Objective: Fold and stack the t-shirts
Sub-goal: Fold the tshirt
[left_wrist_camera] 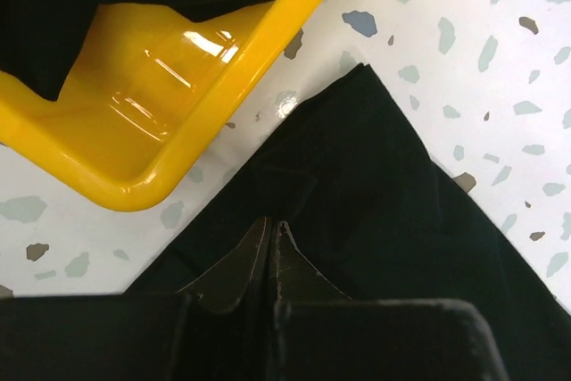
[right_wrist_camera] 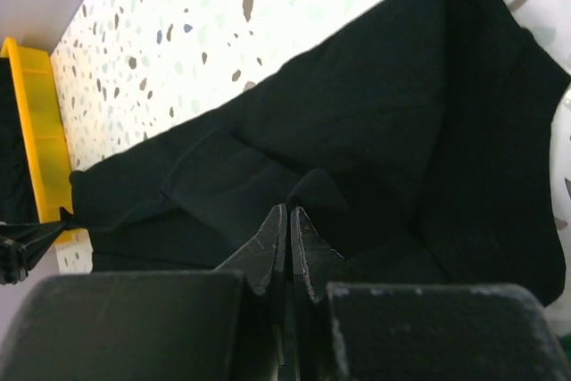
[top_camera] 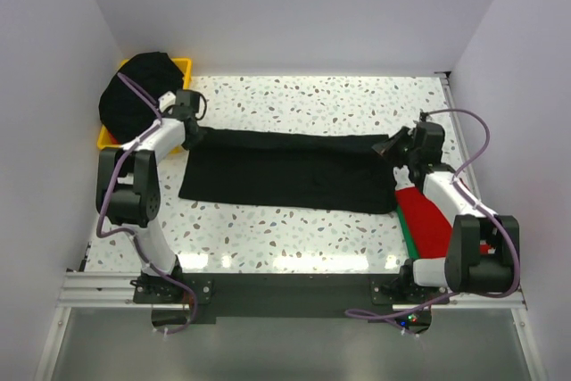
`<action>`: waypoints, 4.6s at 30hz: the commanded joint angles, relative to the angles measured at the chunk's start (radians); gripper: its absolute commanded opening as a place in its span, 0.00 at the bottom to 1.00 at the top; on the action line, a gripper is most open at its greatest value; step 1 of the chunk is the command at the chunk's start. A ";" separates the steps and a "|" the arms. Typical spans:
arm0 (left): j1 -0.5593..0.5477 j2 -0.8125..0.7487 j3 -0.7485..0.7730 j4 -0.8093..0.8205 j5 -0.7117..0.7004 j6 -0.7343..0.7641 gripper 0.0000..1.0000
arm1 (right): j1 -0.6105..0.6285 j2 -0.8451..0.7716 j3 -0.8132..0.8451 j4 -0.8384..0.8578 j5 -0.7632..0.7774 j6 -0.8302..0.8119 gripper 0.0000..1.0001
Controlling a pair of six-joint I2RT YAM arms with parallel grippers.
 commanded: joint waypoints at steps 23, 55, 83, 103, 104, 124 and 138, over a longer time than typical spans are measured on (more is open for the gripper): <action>0.008 -0.132 -0.147 0.042 0.015 -0.047 0.01 | -0.001 -0.069 -0.114 -0.018 -0.036 -0.038 0.00; 0.011 -0.336 -0.199 0.047 0.207 0.080 0.58 | 0.059 -0.054 0.022 -0.228 -0.019 -0.167 0.55; 0.013 -0.450 -0.205 0.076 0.526 0.343 0.65 | 0.396 0.560 0.562 -0.225 0.314 -0.305 0.62; 0.013 -0.441 -0.207 0.073 0.542 0.335 0.65 | 0.487 0.551 0.616 -0.385 0.470 -0.334 0.14; 0.013 -0.441 -0.207 0.073 0.542 0.335 0.65 | 0.493 0.546 0.615 -0.385 0.464 -0.332 0.13; 0.014 -0.435 -0.211 0.075 0.560 0.332 0.65 | 0.607 0.394 0.483 -0.391 0.438 -0.219 0.05; 0.014 -0.425 -0.216 0.079 0.571 0.331 0.65 | 0.657 0.276 0.349 -0.319 0.455 -0.177 0.55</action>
